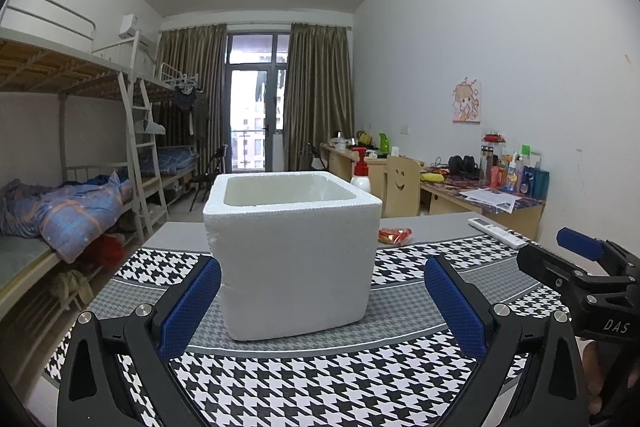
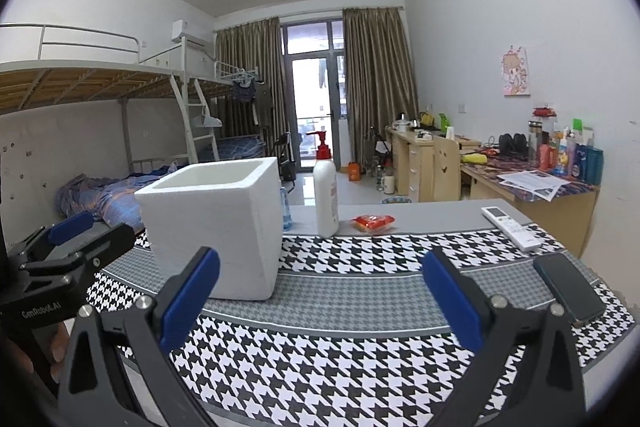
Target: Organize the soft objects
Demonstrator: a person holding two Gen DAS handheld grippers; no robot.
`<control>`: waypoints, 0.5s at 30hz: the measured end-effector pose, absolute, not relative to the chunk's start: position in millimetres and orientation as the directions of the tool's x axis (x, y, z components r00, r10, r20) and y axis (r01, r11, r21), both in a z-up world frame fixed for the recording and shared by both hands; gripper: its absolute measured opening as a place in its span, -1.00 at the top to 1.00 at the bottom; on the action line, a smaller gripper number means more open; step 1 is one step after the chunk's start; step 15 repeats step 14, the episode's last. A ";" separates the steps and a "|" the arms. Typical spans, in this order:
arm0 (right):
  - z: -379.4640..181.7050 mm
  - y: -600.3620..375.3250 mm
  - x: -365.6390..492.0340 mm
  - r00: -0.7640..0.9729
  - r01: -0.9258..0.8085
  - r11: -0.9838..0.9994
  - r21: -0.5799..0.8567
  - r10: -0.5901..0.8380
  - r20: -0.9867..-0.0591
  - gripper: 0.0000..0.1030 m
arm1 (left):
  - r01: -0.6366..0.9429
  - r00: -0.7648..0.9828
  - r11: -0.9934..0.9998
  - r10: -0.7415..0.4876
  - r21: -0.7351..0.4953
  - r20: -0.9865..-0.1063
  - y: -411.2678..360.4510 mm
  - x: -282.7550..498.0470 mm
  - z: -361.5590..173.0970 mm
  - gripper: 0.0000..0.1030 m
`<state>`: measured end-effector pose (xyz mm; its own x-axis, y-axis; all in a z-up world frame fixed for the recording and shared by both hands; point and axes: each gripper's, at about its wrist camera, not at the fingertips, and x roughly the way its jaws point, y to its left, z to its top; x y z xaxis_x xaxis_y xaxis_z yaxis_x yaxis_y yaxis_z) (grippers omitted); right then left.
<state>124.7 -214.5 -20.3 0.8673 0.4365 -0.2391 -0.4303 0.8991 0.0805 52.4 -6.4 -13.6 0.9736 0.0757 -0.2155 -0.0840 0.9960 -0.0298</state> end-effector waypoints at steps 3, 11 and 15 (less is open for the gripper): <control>-20.4 -213.9 124.0 0.869 -0.428 0.900 0.078 0.434 -0.239 -0.99 | -0.086 0.972 0.996 0.079 -0.022 -0.221 -7.1 53.3 -13.6 -0.98; -20.8 -215.2 123.3 0.866 -0.432 0.899 0.080 0.437 -0.242 -0.99 | -0.090 0.970 0.996 0.083 -0.022 -0.228 -8.6 53.3 -14.5 -0.98; -21.5 -215.9 122.8 0.864 -0.435 0.896 0.082 0.442 -0.243 -0.99 | -0.083 0.971 0.996 0.077 -0.017 -0.226 -10.3 51.7 -15.5 -0.98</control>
